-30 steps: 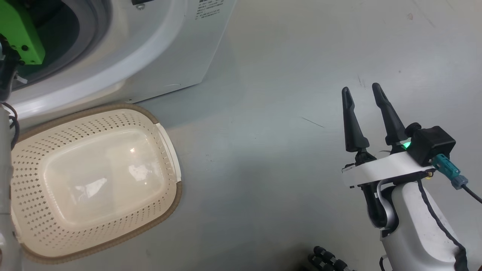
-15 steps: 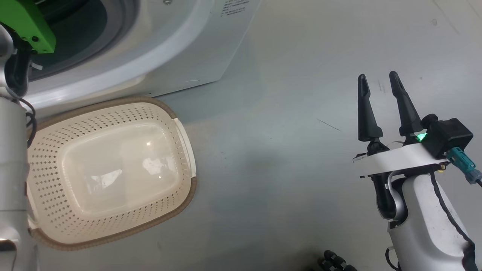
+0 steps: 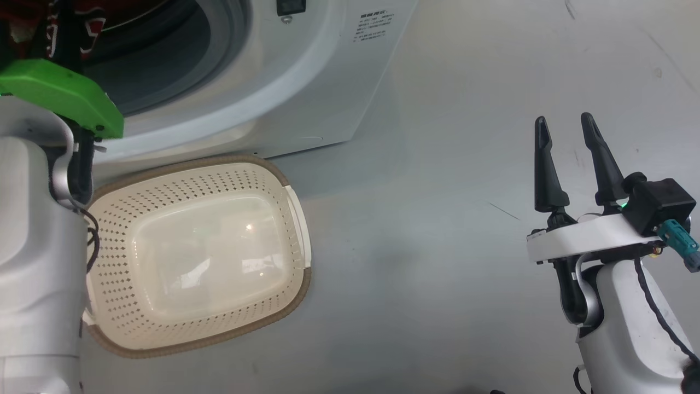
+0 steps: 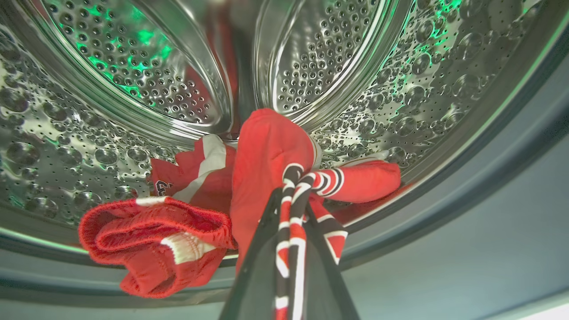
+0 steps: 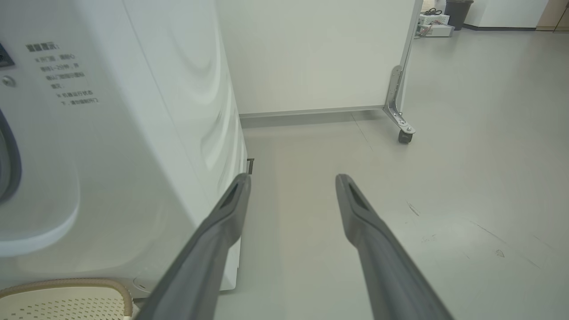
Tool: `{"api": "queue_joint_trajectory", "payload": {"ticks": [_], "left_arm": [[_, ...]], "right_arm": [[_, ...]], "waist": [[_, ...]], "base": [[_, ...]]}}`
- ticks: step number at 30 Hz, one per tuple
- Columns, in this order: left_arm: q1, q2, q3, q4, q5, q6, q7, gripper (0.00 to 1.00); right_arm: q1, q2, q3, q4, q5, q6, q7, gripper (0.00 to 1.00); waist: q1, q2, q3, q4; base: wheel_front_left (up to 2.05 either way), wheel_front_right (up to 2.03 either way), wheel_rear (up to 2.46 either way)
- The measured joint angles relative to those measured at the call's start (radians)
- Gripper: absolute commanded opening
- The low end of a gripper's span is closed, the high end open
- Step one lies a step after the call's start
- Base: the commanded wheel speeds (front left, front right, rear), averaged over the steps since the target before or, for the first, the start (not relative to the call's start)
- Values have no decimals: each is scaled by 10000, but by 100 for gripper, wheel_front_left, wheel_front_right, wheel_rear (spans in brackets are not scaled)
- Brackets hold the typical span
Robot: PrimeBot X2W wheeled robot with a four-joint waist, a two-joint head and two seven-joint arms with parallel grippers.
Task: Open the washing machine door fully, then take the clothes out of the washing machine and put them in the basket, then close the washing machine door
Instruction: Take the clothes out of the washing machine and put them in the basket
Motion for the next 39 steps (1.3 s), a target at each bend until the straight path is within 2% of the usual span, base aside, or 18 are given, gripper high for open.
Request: {"api": "queue_joint_trajectory", "payload": {"ticks": [16, 24, 39], "left_arm": [[2301, -483, -33, -761, 17, -12, -2397, 0], [2996, -671, -25, -1850, 201, 146, -2443, 0], [4574, -715, -121, -3942, 616, 458, -2529, 0]], "right_arm": [[1047, -121, -157, 393, -176, -2, 0, 100], [1514, -249, -282, 374, -176, -10, 0, 100], [1706, -313, -56, 140, -207, 2, 0, 100]], "waist": [[0, 0, -1543, 732], [0, 0, -2252, 1169], [0, 0, -2764, 1807]], "base": [[0, 0, 0], [0, 0, 0], [0, 0, 0]]}}
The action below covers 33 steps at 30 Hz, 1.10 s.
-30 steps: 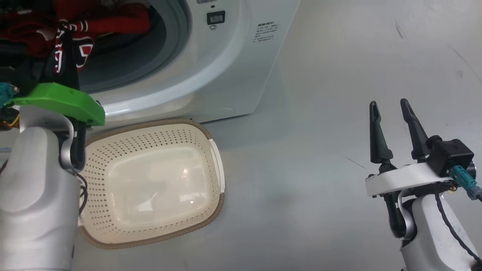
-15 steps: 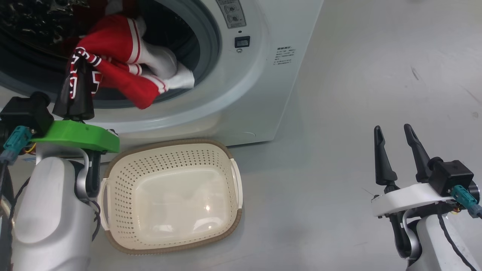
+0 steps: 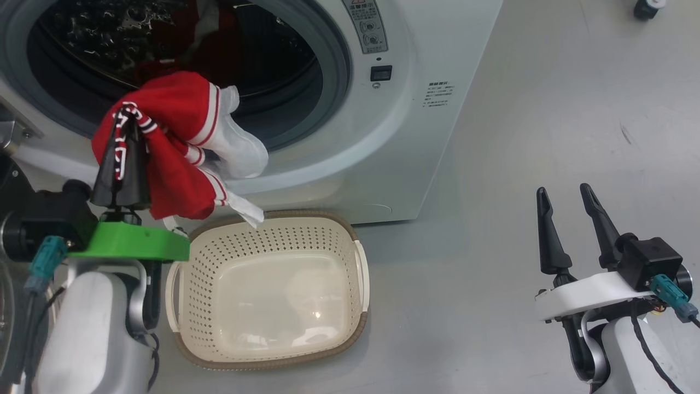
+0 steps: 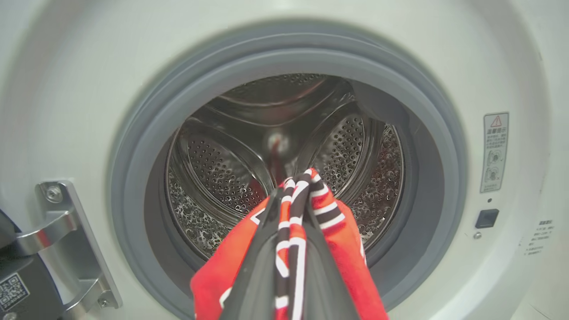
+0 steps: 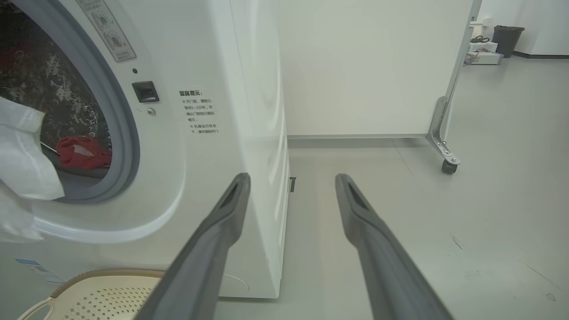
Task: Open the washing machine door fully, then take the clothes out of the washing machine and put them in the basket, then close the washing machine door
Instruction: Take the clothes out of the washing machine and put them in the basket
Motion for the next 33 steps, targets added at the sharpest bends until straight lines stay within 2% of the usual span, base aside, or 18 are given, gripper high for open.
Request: {"api": "queue_joint_trajectory", "payload": {"ticks": [9, 15, 27, 33], "left_arm": [[1186, -316, -525, -31, -201, -2, 201, 0], [1417, -408, -769, 380, -502, -12, 439, 0], [1353, -433, -1120, 2006, -667, -19, 1189, 0], [326, -451, -1379, 3421, -506, -15, 1804, 0]], "right_arm": [[81, 33, 226, -393, -61, 94, 17, 100], [66, 73, 424, -623, -98, 125, 102, 100], [-164, 209, 763, -1030, -134, 265, 203, 100], [-479, 291, 997, -1172, -134, 351, 224, 100]], "waist": [[0, 0, 309, 73], [0, 0, 651, 23], [0, 0, 1466, -240], [0, 0, 2118, -530]], "base": [[0, 0, 0], [0, 0, 0], [0, 0, 0], [0, 0, 0]]}}
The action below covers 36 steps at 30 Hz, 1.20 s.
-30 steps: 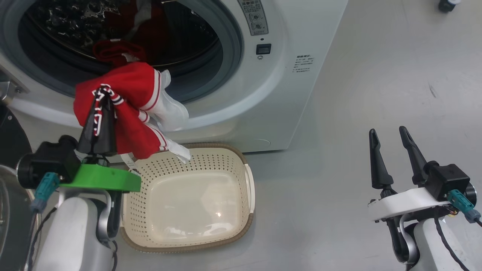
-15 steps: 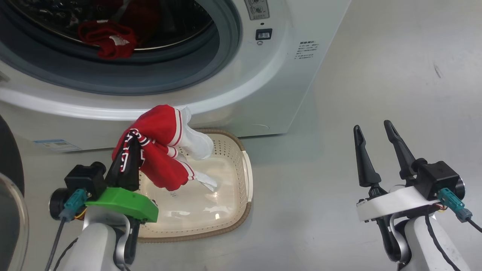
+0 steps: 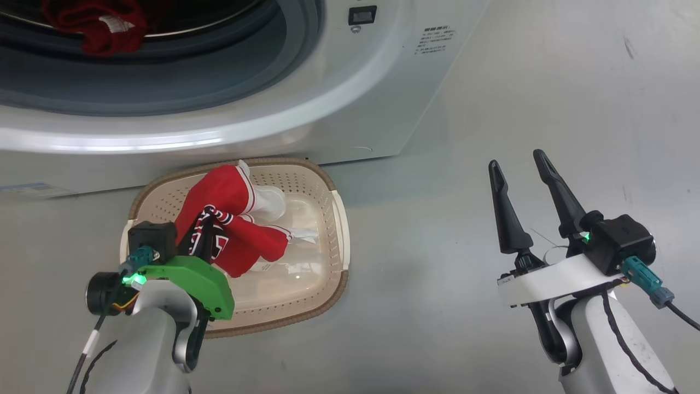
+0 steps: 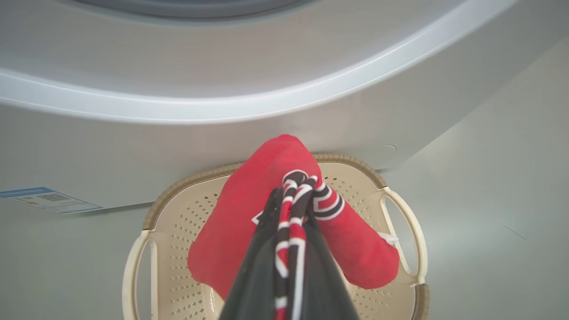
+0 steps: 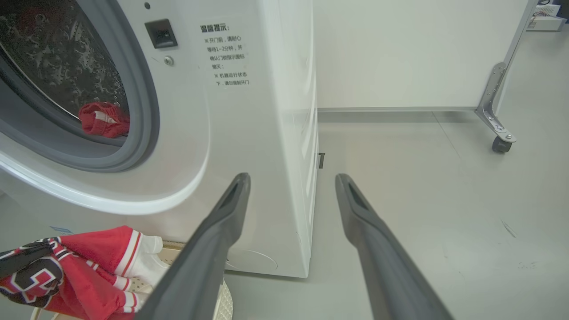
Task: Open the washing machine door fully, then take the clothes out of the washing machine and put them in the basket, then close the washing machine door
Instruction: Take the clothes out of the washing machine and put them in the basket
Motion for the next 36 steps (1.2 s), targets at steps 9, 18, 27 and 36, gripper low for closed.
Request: {"api": "queue_joint_trajectory", "payload": {"ticks": [9, 18, 27, 36], "left_arm": [[-1346, -6, -244, 1599, 401, 8, 460, 69], [-2064, -33, -234, 2671, 562, 134, 242, 100], [-2202, -44, -109, 3152, 522, 136, -744, 100], [-2189, -54, 330, 3149, 355, 213, -1632, 100]], "right_arm": [[-365, 117, 201, 23, 19, 82, -4, 100], [-583, 178, 240, 288, 88, 90, -48, 100], [-730, 213, 105, 575, 96, 79, -134, 100], [-729, 203, -54, 913, 94, 65, -138, 100]], "waist": [[0, 0, 737, -511], [0, 0, 1129, -799], [0, 0, 981, -716], [0, 0, 504, -500]], "base": [[0, 0, 0], [0, 0, 0], [0, 0, 0], [0, 0, 0]]}}
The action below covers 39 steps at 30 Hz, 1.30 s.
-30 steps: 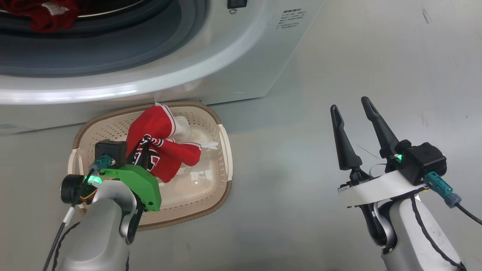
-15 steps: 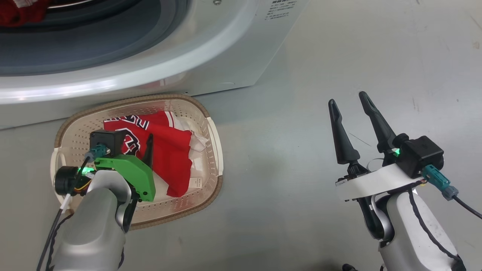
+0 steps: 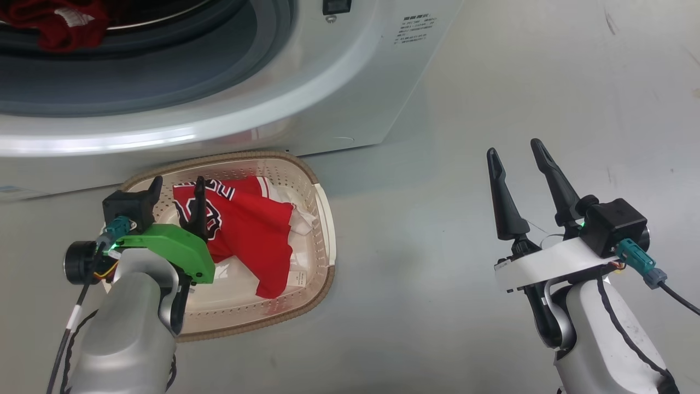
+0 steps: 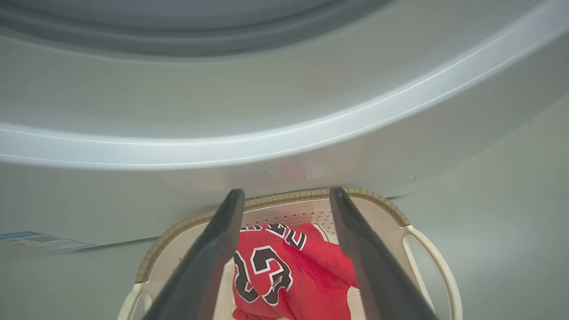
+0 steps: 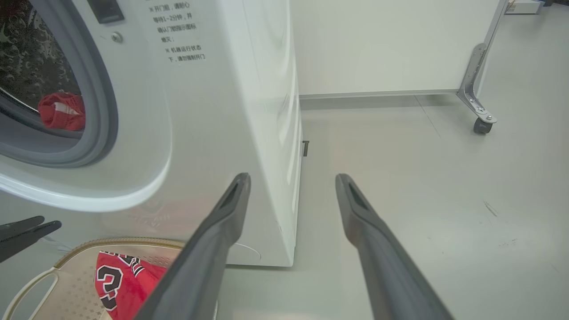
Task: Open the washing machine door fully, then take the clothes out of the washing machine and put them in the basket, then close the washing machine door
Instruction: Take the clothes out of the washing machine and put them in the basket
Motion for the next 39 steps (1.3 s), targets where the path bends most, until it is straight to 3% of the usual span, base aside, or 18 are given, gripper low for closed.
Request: {"api": "queue_joint_trajectory", "payload": {"ticks": [13, 19, 39], "left_arm": [[556, 8, 251, -1081, 8, 59, -205, 100], [1048, 48, 460, -2360, 265, 155, -203, 100], [3872, 303, 662, -4654, 782, 593, -203, 100]], "right_arm": [[177, -132, -121, 437, -6, -65, -58, 100], [577, -245, -171, 667, -19, -65, -59, 100], [1732, -286, -240, 899, -21, -167, -82, 100]], "waist": [[0, 0, -1082, 448], [0, 0, -1749, 646], [0, 0, -3993, 1110]], "base": [[0, 0, 0], [0, 0, 0], [0, 0, 0]]}}
